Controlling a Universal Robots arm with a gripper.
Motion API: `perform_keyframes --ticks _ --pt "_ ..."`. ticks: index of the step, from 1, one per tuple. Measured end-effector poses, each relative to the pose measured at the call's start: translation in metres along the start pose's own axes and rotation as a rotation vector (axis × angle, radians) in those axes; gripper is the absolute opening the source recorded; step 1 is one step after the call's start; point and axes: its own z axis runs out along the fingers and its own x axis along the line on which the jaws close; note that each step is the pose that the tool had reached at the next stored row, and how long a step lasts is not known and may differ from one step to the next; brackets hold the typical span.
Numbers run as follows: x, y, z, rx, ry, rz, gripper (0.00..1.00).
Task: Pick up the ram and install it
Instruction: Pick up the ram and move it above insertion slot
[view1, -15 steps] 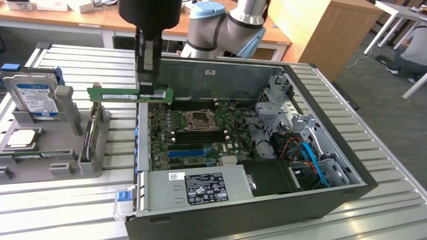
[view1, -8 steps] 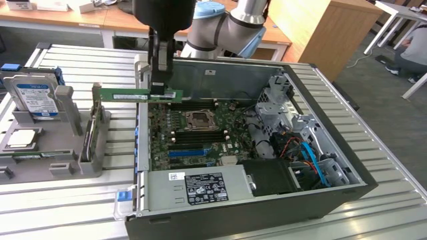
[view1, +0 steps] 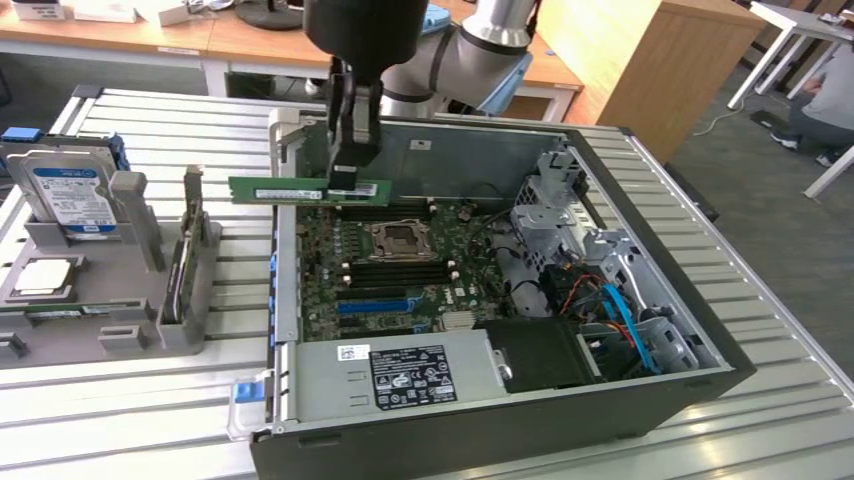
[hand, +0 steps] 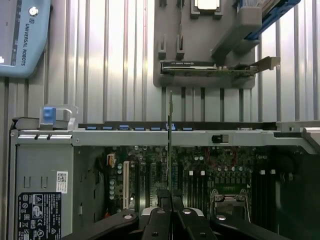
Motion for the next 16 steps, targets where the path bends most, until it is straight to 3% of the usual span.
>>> perform_keyframes --ticks 16 --pt "-0.001 -0.0374 -0.0016 0.0000 0.0000 0.000 0.11"
